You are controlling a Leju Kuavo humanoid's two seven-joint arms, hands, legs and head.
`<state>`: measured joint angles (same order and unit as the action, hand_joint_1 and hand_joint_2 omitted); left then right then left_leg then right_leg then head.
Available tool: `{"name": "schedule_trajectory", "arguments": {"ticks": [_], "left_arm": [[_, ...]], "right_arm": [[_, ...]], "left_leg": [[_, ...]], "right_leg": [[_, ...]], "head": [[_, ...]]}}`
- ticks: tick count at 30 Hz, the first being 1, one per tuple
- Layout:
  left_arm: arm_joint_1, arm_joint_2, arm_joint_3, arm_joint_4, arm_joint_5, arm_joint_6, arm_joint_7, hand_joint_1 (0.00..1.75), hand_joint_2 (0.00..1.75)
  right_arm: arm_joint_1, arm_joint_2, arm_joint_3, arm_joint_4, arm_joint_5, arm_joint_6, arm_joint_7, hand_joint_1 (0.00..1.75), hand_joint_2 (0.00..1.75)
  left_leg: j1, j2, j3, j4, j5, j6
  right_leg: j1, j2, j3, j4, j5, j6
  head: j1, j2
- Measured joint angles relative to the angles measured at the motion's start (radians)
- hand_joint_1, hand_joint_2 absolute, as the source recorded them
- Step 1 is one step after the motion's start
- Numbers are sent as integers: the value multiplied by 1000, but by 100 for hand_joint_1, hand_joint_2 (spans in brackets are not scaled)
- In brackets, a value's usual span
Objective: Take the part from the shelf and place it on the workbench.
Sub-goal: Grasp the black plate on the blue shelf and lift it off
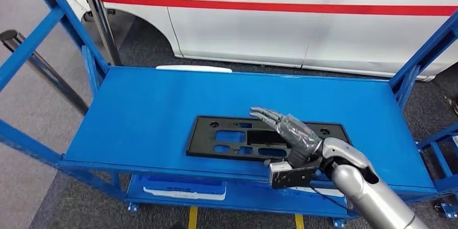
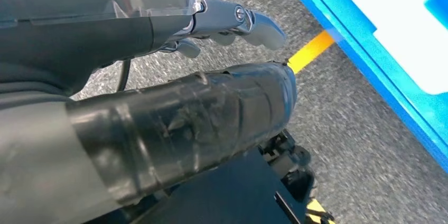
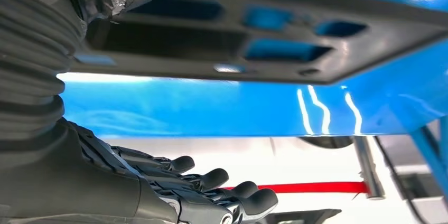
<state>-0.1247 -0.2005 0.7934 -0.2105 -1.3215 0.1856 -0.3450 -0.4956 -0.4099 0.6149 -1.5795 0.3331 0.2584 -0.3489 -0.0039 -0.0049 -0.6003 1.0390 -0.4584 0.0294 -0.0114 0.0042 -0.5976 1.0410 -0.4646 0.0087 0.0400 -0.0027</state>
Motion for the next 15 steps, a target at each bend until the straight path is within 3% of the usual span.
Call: {"name": "schedule_trajectory", "arguments": {"ticks": [3,5,7,8,9,10,12,14,15], "left_arm": [[-1,0,-4,0,0,0,1,0,0],[-2,-1,-7,0,0,0,1,0,0],[-3,-1,-11,0,-1,-1,2,0,0],[-2,-1,-12,0,-1,-1,4,0,0],[-3,-1,-14,0,-2,-2,5,0,0],[-3,-1,-15,0,-2,-3,7,0,0],[-5,-2,-18,0,-3,-5,9,0,0],[-7,-4,-21,0,-3,-7,11,0,0],[-8,-5,-21,0,-3,-8,12,0,0]], "right_arm": [[-43,3,26,14,-15,4,5,0,175],[-62,3,39,21,-20,4,6,0,175],[-76,3,56,31,-32,16,10,0,175],[-84,3,68,38,-40,28,15,0,175],[-96,3,81,46,-48,44,21,0,175],[-114,3,94,54,-58,60,28,0,175],[-166,4,122,73,-81,89,44,0,175],[-219,6,153,96,-103,113,62,0,175],[-239,6,170,107,-110,122,70,0,175]], "left_leg": [[3,-2,4,-12,8,18],[4,-2,7,-18,12,28],[3,-1,7,-18,10,31],[2,-1,8,-18,10,32],[2,-2,8,-17,9,32],[2,-2,9,-15,7,32],[0,-2,10,-11,3,27],[-4,-2,6,-7,0,20],[-5,-2,5,-7,0,17]], "right_leg": [[-3,-3,-5,14,-13,16],[-5,-3,-46,101,-62,22],[-4,-3,-112,229,-113,27],[-5,-3,-133,265,-116,28],[-5,-3,-138,265,-101,28],[-5,-3,-124,229,-69,26],[-2,-3,-67,99,1,20],[3,-2,-31,14,25,13],[5,-2,-28,4,21,10]], "head": [[0,0],[1,0],[0,0],[0,0],[0,0],[0,0],[0,0],[0,0],[0,0]]}}
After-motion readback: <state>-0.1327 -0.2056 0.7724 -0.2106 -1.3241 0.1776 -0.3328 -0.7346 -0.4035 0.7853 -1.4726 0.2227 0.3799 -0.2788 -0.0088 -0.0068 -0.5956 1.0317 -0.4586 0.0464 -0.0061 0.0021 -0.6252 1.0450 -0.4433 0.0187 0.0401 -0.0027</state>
